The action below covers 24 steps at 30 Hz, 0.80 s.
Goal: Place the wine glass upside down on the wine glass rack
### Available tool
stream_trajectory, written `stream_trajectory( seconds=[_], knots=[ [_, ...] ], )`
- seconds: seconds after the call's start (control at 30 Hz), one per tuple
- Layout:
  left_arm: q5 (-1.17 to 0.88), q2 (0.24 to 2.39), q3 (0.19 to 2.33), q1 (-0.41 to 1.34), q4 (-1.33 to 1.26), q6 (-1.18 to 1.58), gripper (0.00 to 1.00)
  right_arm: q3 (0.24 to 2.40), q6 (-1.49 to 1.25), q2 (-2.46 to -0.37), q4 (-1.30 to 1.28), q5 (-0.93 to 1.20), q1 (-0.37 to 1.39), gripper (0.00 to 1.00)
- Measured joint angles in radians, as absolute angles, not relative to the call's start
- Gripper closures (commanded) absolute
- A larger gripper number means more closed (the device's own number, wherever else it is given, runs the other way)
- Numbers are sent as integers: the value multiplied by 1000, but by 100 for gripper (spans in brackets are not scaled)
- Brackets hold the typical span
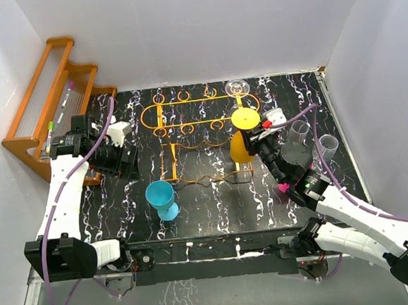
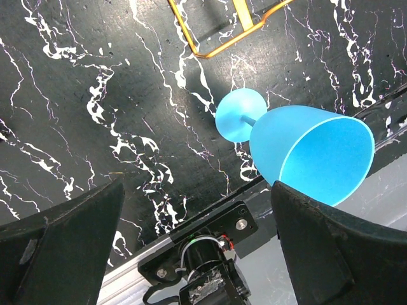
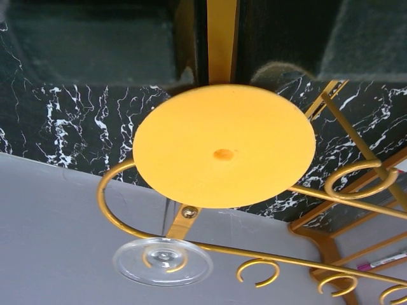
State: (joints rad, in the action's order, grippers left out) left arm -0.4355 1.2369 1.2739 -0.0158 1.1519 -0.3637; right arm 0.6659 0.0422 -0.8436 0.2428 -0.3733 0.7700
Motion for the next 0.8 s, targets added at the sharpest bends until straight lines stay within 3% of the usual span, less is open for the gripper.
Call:
stream_trajectory(
  seconds=[0.1, 0.23, 0.37, 0.47, 0.57, 0.6, 0.63, 0.8],
  knots=[
    [-436, 1237, 1273, -16, 1151, -373, 3, 666, 38, -844, 243, -399, 769, 89],
    [-443, 1237, 1261, -16, 1150, -386, 3, 666, 31, -844, 243, -411, 765, 63],
    [-471, 1239, 1256, -16, 1155, -402, 10, 666, 23, -844, 244, -413, 764, 52],
    [-506, 1245, 1256, -16, 1165, -424, 12, 666, 19, -842, 244, -410, 764, 32],
    [-538, 1265, 1256, -16, 1188, -453, 15, 666, 13, -823, 237, -391, 764, 21],
    [-548, 1275, 1256, -16, 1195, -464, 17, 666, 10, -809, 232, -384, 764, 7],
    [-560, 1288, 1256, -16, 1203, -476, 19, 666, 6, -794, 226, -377, 764, 2],
    [-605, 1326, 1240, -15, 1224, -527, 22, 667, -14, -675, 118, -348, 764, 2]
  ],
)
